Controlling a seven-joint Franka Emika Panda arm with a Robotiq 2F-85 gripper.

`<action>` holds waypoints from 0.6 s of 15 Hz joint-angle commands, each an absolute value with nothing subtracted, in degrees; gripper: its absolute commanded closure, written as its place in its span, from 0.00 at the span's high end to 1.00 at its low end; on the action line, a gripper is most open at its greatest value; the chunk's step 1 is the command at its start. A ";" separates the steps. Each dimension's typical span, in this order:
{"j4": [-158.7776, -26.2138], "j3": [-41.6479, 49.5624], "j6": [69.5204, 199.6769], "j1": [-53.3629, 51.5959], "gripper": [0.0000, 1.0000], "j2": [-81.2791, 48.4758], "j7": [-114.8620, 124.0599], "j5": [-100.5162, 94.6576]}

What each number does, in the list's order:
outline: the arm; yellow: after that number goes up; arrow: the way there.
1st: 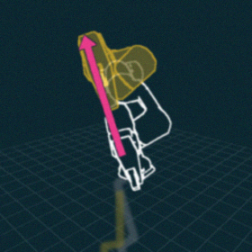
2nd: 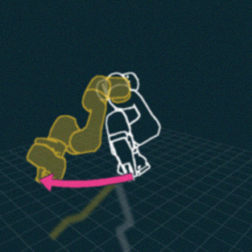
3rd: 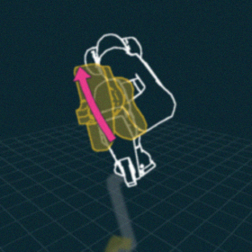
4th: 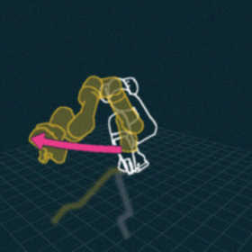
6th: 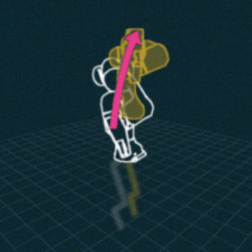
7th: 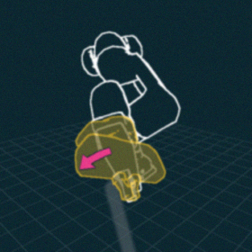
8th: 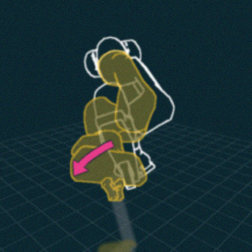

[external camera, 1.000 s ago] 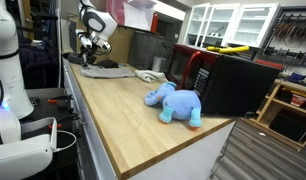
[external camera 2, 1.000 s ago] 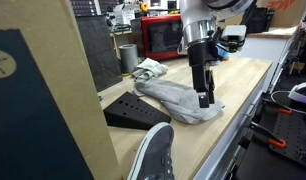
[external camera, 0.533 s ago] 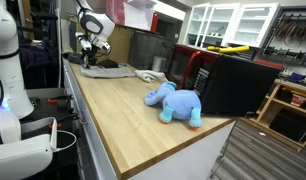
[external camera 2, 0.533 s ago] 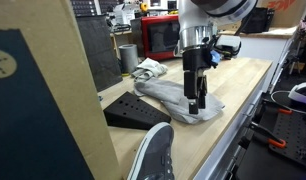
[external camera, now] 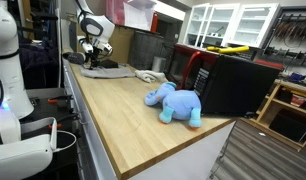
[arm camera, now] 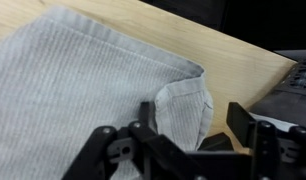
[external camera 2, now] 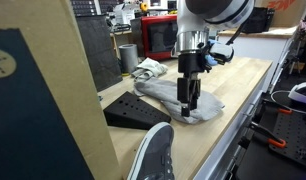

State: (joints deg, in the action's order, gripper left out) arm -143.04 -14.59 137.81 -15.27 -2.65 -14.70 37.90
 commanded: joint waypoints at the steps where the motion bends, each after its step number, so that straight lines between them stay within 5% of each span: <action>1: -142.40 -15.16 138.93 -14.86 0.49 -3.50 -16.44 40.10; 7: -142.28 -15.24 138.20 -14.84 0.05 -3.13 -16.12 41.05; 9: -142.20 -15.20 138.03 -14.80 0.00 -2.89 -16.18 41.30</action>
State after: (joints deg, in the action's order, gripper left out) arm -142.80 -14.59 138.17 -15.25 -3.20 -14.70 39.16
